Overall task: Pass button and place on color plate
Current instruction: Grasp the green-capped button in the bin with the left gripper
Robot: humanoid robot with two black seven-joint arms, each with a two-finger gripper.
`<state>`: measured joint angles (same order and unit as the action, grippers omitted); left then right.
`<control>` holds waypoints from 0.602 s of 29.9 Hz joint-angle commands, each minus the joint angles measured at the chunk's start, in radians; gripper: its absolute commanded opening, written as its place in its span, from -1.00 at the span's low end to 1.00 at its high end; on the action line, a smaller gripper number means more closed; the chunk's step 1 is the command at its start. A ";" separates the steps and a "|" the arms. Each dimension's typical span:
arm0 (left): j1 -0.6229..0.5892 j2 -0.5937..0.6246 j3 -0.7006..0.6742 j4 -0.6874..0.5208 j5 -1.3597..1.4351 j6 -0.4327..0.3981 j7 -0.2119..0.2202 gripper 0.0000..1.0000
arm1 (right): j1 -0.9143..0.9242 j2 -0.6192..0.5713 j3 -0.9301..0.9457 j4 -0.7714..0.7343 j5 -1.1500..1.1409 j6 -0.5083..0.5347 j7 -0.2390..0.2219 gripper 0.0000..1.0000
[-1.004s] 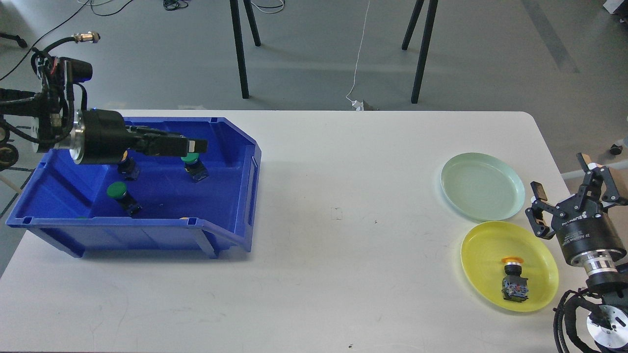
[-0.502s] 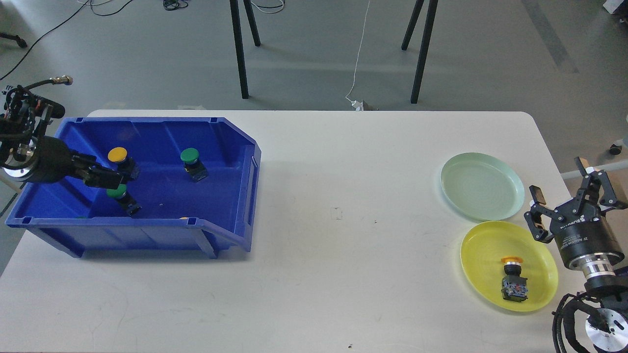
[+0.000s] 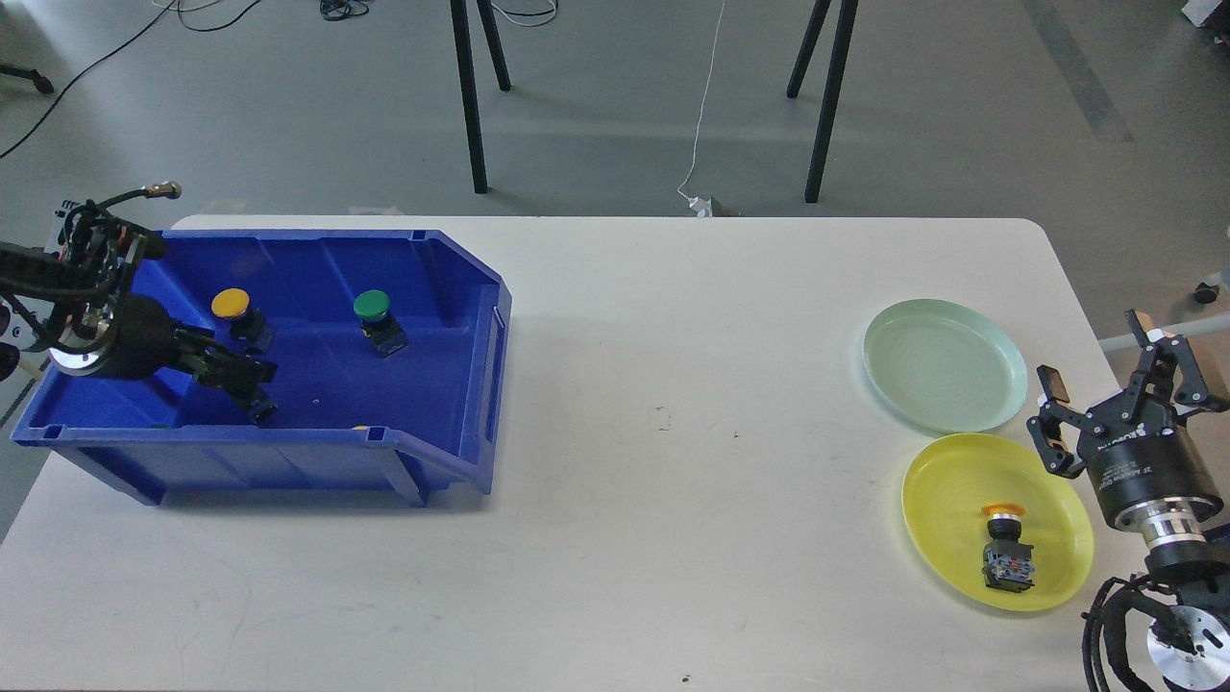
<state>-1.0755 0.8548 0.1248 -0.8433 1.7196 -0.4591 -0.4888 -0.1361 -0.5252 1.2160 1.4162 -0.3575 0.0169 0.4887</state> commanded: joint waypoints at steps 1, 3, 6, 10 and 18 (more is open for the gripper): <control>0.020 -0.020 -0.001 0.039 -0.003 0.002 0.000 0.87 | 0.001 0.001 -0.001 0.001 0.000 0.000 0.000 0.93; 0.031 -0.034 -0.001 0.062 -0.003 0.016 0.000 0.86 | 0.001 -0.001 -0.001 0.001 0.000 0.000 0.000 0.93; 0.043 -0.048 -0.001 0.079 -0.008 0.046 0.000 0.78 | 0.000 -0.001 0.000 0.001 0.000 0.000 0.000 0.93; 0.043 -0.048 0.001 0.079 -0.008 0.048 0.000 0.46 | 0.000 -0.001 0.000 0.001 0.000 0.000 0.000 0.93; 0.045 -0.045 0.001 0.078 -0.009 0.046 0.000 0.10 | -0.002 0.001 0.000 0.001 0.000 0.000 0.000 0.93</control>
<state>-1.0311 0.8072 0.1258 -0.7645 1.7112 -0.4117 -0.4886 -0.1366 -0.5253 1.2163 1.4174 -0.3574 0.0169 0.4887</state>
